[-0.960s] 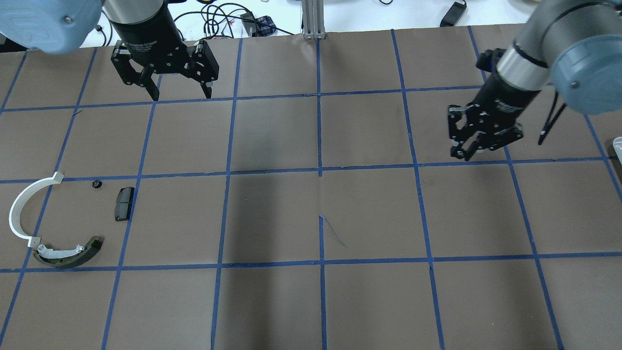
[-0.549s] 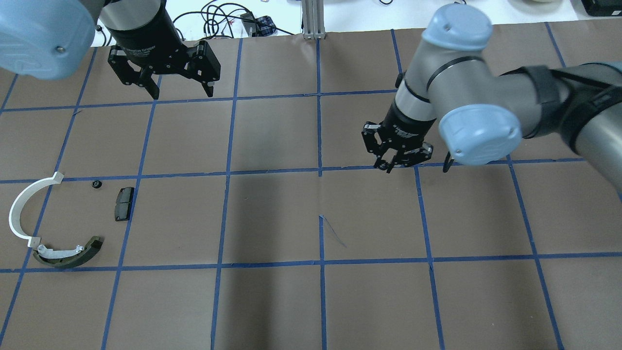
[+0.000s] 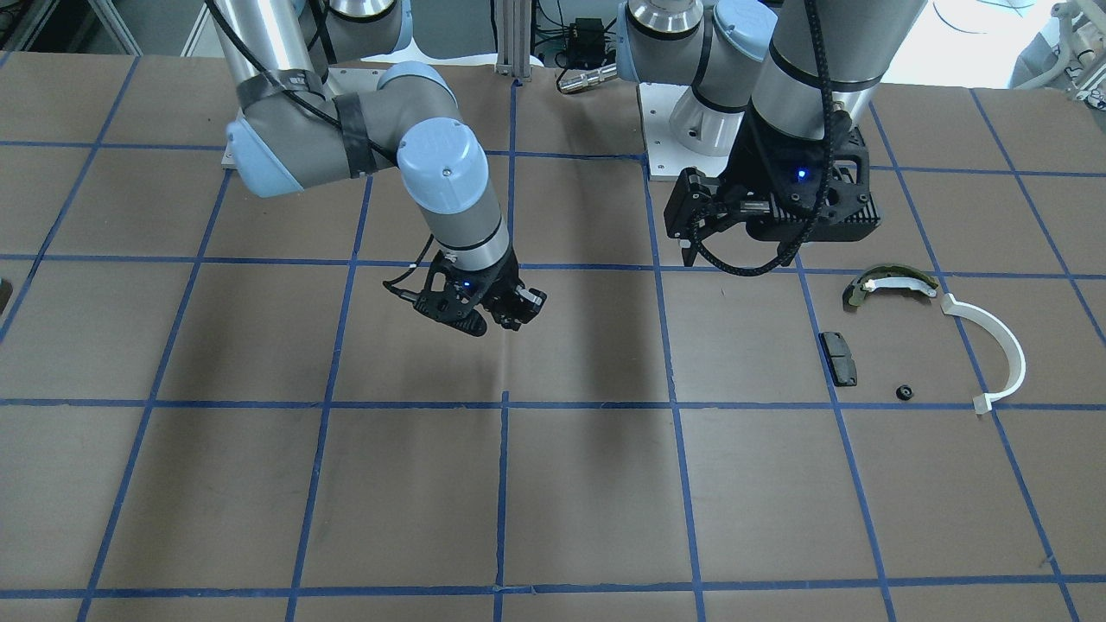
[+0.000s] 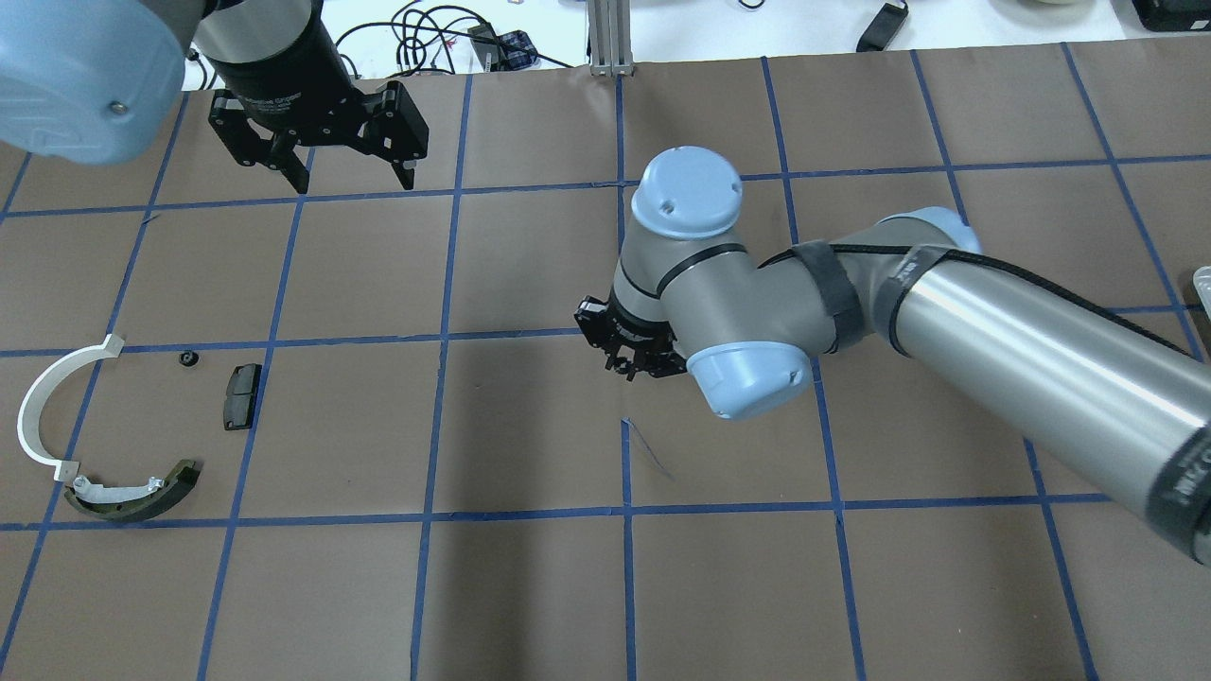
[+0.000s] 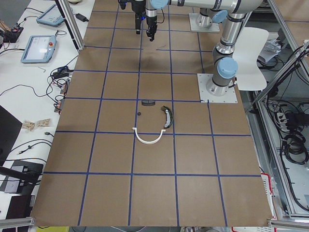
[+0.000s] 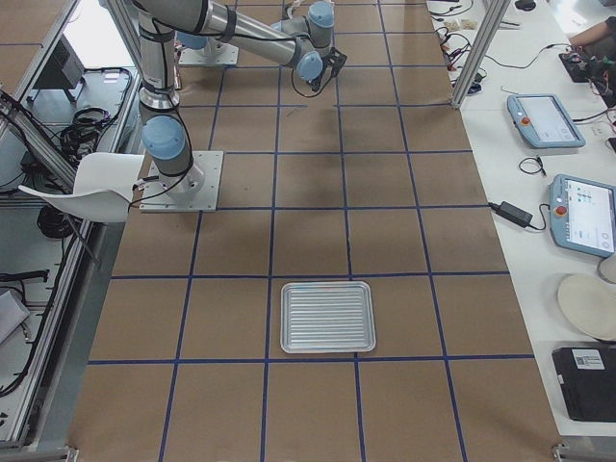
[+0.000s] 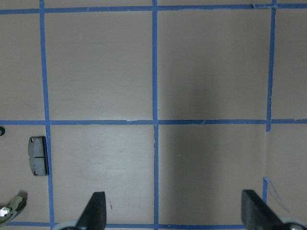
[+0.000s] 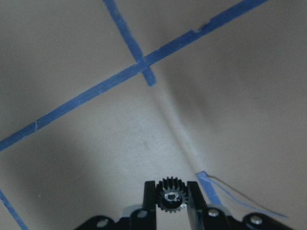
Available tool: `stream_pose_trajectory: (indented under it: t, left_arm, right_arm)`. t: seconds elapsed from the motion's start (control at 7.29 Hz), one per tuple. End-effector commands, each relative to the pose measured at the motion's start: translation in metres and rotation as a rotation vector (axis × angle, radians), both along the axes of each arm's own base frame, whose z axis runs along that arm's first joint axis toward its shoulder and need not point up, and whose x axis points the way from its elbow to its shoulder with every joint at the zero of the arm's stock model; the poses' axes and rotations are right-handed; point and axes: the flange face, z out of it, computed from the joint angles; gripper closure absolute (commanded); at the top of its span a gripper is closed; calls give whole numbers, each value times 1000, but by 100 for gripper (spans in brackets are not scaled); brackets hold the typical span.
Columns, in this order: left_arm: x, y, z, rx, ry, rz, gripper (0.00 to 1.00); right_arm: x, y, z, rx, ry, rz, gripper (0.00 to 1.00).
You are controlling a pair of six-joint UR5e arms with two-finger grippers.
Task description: Place bearing gear from tray to pile
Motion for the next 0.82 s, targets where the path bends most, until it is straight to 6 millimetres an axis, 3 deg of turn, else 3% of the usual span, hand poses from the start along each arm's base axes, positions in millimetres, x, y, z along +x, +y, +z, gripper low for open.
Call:
stream_pose_trajectory:
  t: [0.0, 0.14, 0.27, 0.41, 0.69]
  left_arm:
    - [0, 0, -1, 3, 5, -1, 0]
    - [-1, 0, -2, 4, 6, 1, 0]
    - [-1, 0, -2, 5, 8, 1, 0]
    - [-1, 0, -2, 6, 5, -2, 0]
    - [3, -11, -19, 34, 2, -16, 0]
  right_arm:
    - [48, 14, -39, -17, -44, -14, 100]
    - [51, 14, -43, -15, -43, -10, 94]
    - [52, 10, -38, -33, -42, 2, 41]
    - [54, 5, -32, -47, -39, 2, 0]
    - [37, -8, -16, -82, -10, 3, 0]
